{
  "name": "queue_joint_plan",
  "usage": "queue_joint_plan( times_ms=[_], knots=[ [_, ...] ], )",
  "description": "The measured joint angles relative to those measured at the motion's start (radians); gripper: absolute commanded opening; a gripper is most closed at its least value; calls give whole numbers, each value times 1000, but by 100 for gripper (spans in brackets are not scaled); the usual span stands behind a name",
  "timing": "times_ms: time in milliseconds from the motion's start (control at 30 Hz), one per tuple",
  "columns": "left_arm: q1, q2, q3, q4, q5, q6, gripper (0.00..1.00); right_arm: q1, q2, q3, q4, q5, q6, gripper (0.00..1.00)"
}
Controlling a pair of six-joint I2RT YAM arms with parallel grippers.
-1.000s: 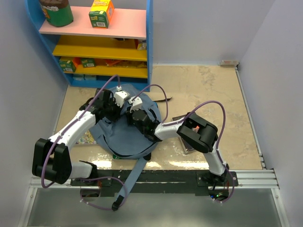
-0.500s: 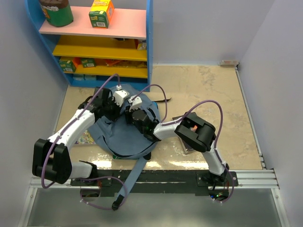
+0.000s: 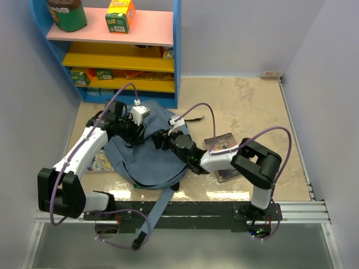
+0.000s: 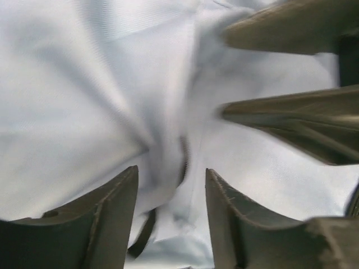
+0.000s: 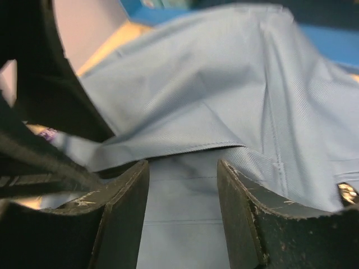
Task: Pack the student bag
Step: Place the personal item in the student bag, then zip the student bag at the center of the board.
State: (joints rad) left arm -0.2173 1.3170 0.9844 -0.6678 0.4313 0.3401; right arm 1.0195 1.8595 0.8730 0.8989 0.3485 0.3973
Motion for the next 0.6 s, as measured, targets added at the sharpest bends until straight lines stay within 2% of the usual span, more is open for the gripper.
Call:
queue_joint_plan(
  times_ms=[200, 333, 467, 600],
  knots=[
    [150, -13, 116, -31, 49, -6, 66, 11, -96, -51, -20, -2, -6, 51],
    [317, -43, 186, -59, 131, 11, 67, 39, -104, -27, -85, -22, -58, 52],
    [481, -37, 213, -92, 216, 43, 68, 85, -66, 90, -185, -60, -150, 51],
    [529, -3, 202, -148, 276, 88, 69, 146, 2, 247, -252, -84, -251, 50]
  ],
)
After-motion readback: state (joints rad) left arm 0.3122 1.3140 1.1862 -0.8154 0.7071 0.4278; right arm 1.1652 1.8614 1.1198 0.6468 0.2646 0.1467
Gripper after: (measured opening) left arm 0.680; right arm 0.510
